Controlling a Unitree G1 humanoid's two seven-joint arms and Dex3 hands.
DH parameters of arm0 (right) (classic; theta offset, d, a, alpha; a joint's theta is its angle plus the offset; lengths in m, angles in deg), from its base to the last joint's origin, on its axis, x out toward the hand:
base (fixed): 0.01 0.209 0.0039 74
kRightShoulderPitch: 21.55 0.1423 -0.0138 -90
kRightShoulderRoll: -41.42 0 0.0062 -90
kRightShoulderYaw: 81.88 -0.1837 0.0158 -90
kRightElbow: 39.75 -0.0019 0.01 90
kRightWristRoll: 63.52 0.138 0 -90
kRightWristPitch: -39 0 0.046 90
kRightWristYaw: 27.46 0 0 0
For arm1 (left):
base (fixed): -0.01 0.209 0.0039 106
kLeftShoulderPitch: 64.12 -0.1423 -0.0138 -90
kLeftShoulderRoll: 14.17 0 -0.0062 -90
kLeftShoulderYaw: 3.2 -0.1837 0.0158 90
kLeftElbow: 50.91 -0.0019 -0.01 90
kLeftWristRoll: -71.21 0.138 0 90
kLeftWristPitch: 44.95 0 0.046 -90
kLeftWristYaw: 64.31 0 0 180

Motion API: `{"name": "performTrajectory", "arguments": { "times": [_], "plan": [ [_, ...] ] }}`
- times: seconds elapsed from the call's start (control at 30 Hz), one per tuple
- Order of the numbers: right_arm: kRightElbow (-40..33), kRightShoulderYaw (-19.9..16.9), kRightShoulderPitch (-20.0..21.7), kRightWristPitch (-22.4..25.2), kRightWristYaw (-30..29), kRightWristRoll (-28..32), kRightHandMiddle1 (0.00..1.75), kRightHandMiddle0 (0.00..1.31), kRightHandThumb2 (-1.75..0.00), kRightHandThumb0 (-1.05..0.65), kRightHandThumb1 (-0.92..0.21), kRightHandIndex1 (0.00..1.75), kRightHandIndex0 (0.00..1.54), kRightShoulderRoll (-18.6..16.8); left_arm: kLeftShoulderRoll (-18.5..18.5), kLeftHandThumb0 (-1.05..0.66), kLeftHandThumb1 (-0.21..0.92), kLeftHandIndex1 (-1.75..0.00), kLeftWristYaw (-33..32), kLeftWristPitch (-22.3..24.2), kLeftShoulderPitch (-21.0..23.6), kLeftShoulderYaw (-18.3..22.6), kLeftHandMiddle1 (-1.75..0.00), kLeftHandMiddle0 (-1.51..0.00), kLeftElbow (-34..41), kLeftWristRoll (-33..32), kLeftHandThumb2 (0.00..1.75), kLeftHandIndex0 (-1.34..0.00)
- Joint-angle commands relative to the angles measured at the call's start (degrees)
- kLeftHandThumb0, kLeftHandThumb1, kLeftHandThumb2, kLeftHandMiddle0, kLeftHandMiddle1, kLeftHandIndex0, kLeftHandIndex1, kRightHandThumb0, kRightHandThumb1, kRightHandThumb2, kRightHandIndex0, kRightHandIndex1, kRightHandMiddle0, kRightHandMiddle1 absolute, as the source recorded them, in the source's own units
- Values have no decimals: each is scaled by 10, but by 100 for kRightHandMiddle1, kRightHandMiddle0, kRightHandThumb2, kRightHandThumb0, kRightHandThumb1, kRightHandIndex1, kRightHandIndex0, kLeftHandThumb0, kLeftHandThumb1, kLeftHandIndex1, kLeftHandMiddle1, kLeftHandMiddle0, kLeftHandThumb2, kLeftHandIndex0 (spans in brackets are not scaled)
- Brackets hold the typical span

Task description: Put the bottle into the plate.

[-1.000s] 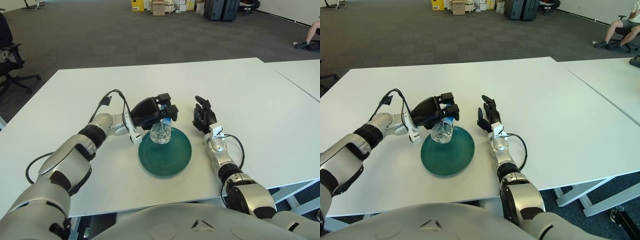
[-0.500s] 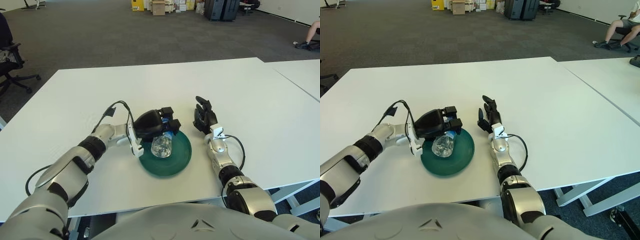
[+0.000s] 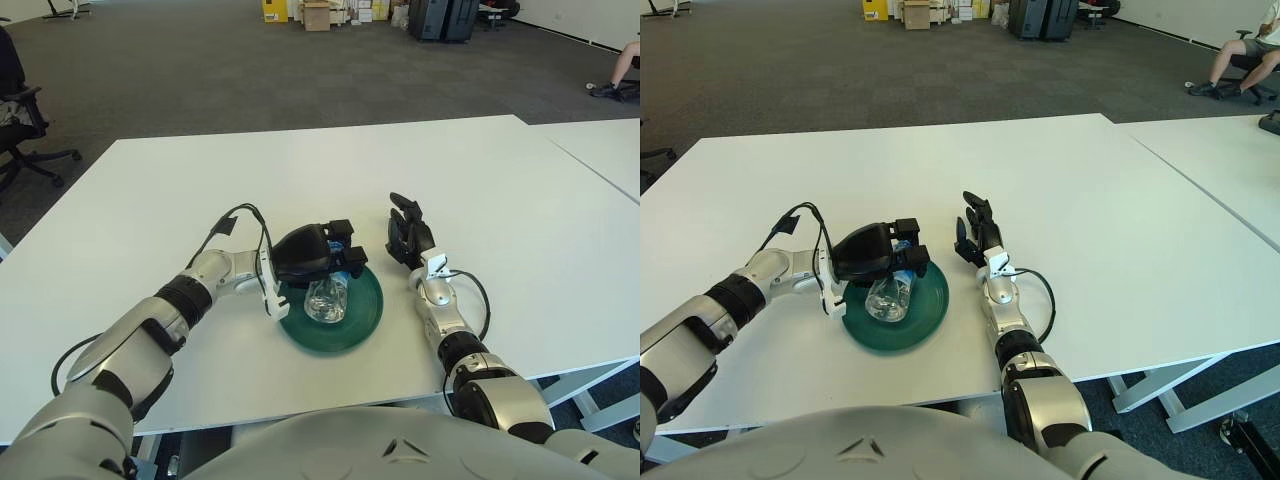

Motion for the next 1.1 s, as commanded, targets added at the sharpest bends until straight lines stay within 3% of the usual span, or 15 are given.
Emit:
{"name": "performTrajectory", "arguments": {
  "times": [0.0,0.67,1.07],
  "plan": [
    [25,-5,-31,24,0,6,58,0,-78,-63,-92,1,27,1,-12,0,19,-175,2,-5,-5,16,-162,-76,13,-14,143,-48],
    [27,-8,-30,23,3,6,59,0,-77,-62,-92,1,27,-2,-31,0,20,-175,69,-10,-17,40,-162,-75,58,-18,142,-47],
    [28,-7,-29,22,0,4,58,0,-78,-63,-92,0,26,-2,-34,0,19,-175,76,-7,-18,43,-164,-75,69,-12,144,-48]
  ]
}}
